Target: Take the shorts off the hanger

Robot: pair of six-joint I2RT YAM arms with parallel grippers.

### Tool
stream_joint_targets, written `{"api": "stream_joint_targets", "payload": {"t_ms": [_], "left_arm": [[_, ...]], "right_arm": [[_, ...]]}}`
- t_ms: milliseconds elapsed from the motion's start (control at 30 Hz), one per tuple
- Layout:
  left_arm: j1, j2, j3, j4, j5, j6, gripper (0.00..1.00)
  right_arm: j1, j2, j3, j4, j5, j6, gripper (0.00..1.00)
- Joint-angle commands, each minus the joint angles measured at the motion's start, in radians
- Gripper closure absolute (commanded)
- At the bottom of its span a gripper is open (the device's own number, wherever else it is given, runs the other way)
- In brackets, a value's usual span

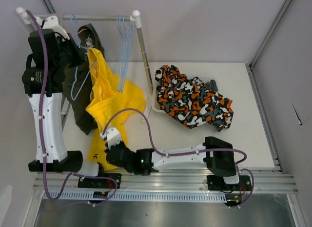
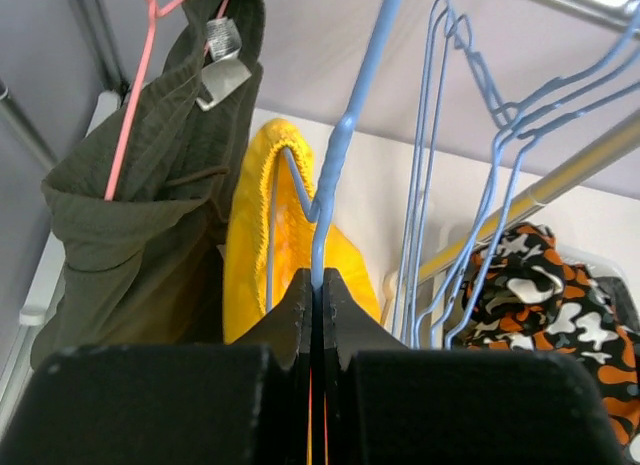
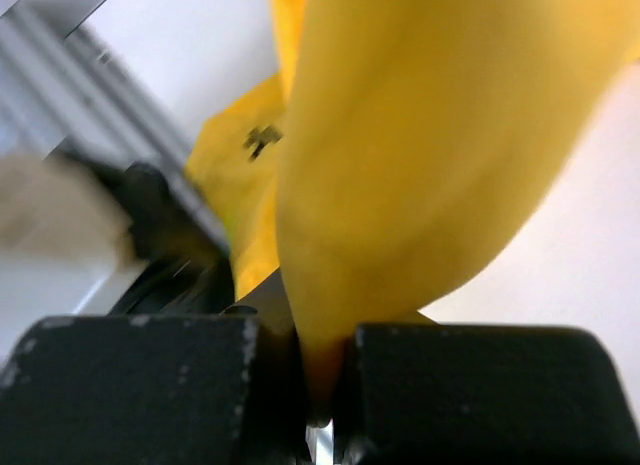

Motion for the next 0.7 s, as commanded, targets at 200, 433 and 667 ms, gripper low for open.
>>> {"api": "stream_joint_targets", "payload": {"t_ms": [200,433,667], "left_arm": [[0.008,-0.466,-0.518,0.232,0.147,-0.094,1.00],[0.008,-0.558,-0.611,0.172,0.007,-0.012,1.00],[0.009,-0.586,-0.677,0.258,0.030,-0.052,1.00]], "right_arm": [[-0.293,0.143,0.472,-0.095,-0.149,-0.113,1.00],[-0.244,-0.068,0.243,-0.099,-0.086,-0.097,1.00],[-0.129,-0.489,-0.244,-0.161,0.346,0.073,1.00]]}}
